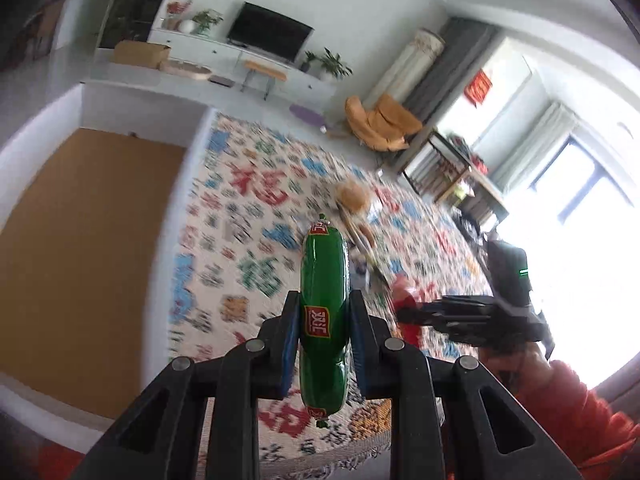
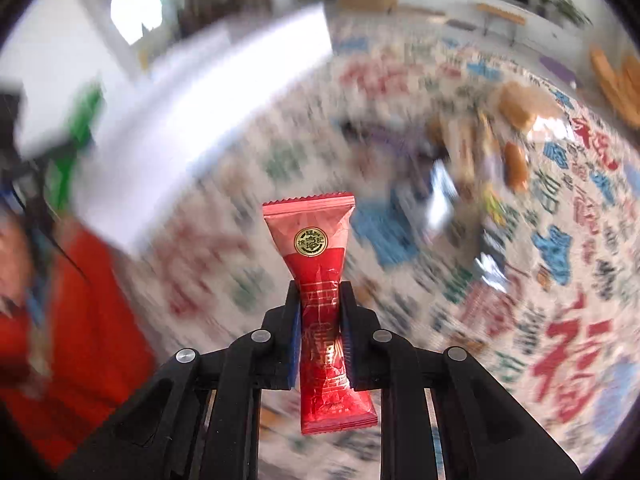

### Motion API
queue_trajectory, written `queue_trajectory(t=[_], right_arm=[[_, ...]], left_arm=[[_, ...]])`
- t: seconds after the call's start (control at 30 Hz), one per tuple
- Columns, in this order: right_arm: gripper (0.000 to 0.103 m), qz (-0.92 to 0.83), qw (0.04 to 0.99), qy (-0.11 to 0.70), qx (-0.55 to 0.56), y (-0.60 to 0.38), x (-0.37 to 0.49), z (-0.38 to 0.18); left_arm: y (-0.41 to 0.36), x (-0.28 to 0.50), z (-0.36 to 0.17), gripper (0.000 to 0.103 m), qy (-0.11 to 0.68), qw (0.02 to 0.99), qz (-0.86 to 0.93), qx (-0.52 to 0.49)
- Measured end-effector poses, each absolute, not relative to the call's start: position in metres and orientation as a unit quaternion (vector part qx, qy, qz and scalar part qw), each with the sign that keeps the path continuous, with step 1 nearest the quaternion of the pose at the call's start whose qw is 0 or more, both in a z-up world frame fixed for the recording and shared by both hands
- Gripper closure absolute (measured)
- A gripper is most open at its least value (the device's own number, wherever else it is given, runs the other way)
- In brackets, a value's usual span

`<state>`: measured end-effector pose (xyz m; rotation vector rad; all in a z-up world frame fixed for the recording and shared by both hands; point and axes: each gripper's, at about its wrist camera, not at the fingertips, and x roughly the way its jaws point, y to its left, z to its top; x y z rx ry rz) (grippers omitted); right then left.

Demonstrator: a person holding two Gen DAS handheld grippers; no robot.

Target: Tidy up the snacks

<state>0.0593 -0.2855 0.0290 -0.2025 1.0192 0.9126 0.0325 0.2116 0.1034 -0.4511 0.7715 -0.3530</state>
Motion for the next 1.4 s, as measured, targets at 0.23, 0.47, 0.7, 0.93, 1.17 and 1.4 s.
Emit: queue_trajectory(t=[0.23, 0.47, 0.7, 0.93, 1.17, 1.4], right_arm=[[0.085, 0.54, 0.737, 0.404, 0.034, -0.201, 0.046, 0.123], [0.084, 0.576, 0.702, 0.413, 0.074, -0.067, 0.046, 0.135], [0.024, 0.524, 0.724, 0.442, 0.069, -0.081, 0.046, 0.099], [0.024, 0.34, 0.854, 0.394, 0.009, -0.252, 0.069, 0.046], [0.024, 0.144, 0.899, 0.413, -0.025, -0.415, 0.099, -0.007], [0.024, 0.049, 0.908, 0.416, -0.032, -0.495, 0.125, -0.042]], left_arm=[[0.31, 0.026, 0.123, 0.08, 0.359, 0.905, -0.06, -0.218], [0.367, 0.035, 0.099, 0.073, 0.372, 0.909, 0.047, -0.183], [0.351, 0.036, 0.063, 0.024, 0.377, 0.91, 0.112, -0.131], [0.298, 0.044, 0.079, 0.018, 0.337, 0.93, 0.066, -0.133], [0.211, 0.071, 0.077, 0.006, 0.323, 0.944, -0.004, -0.06], [0.194, 0.085, 0.052, 0.006, 0.354, 0.934, 0.031, -0.042]])
